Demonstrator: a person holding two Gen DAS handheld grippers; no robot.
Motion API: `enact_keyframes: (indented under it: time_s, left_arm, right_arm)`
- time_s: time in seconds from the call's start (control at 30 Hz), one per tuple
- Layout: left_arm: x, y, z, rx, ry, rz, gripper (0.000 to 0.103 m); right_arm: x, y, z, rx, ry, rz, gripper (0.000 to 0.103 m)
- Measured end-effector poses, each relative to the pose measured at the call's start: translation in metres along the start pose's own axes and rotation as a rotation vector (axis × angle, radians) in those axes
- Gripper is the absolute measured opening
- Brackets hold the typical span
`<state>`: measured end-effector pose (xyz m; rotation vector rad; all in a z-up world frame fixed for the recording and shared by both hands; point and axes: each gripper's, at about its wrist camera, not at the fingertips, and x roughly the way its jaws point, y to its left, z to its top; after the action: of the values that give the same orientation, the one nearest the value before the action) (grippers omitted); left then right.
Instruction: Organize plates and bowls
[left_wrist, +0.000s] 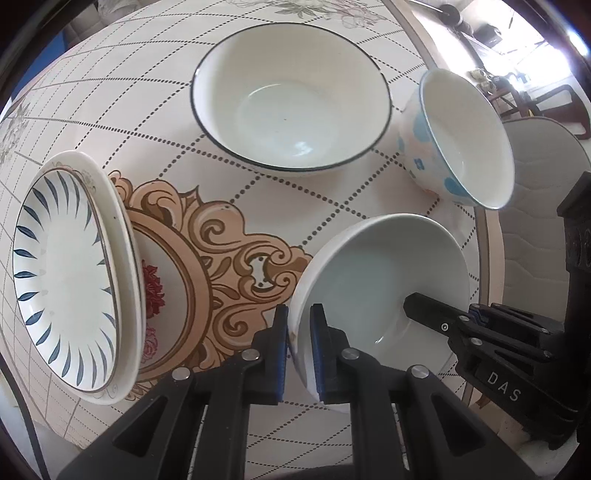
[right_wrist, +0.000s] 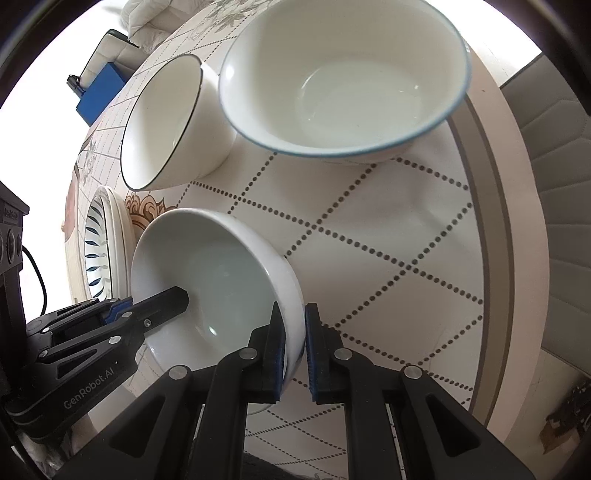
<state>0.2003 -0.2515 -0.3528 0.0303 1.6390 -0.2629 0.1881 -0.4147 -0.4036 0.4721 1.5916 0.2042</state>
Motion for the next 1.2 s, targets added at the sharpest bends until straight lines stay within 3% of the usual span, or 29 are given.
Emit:
enact_keyframes:
  time_s: [0.33, 0.63, 0.73, 0.8, 0.97, 1.03, 1.1, 1.2]
  left_arm:
    - [0.007, 0.037, 0.017, -0.038, 0.024, 0.038, 0.01]
    - [0.018, 0.021, 0.026, -0.055, 0.043, 0.023, 0.012]
    - [0.005, 0.026, 0.019, -0.07, 0.027, 0.001, 0.018]
    - [-0.008, 0.031, 0.012, -0.083, 0.003, -0.001, 0.024]
    - [-0.042, 0.042, 0.012, -0.127, -0.063, -0.056, 0.028]
    - [-0.055, 0.042, 0.021, -0.125, -0.098, -0.053, 0.034]
    - [-0.065, 0.042, 0.037, -0.125, -0.122, -0.068, 0.036]
    - [-0.067, 0.048, 0.065, -0.139, -0.127, -0.083, 0.036]
  right_arm:
    - [0.017, 0.02, 0.016, -0.035, 0.036, -0.016, 0.011]
    - [0.015, 0.025, 0.025, -0.045, 0.049, -0.03, 0.012]
    - [0.002, 0.024, 0.025, -0.049, 0.046, -0.042, 0.031]
    - [-0.016, 0.021, 0.024, -0.063, 0.025, -0.053, 0.054]
    - [-0.069, 0.024, 0.027, -0.108, -0.044, -0.032, 0.058]
    - [-0.092, 0.027, 0.035, -0.114, -0.075, -0.006, 0.061]
    - [-0.11, 0.035, 0.047, -0.122, -0.095, 0.019, 0.07]
    - [-0.129, 0.049, 0.077, -0.142, -0.13, 0.022, 0.071]
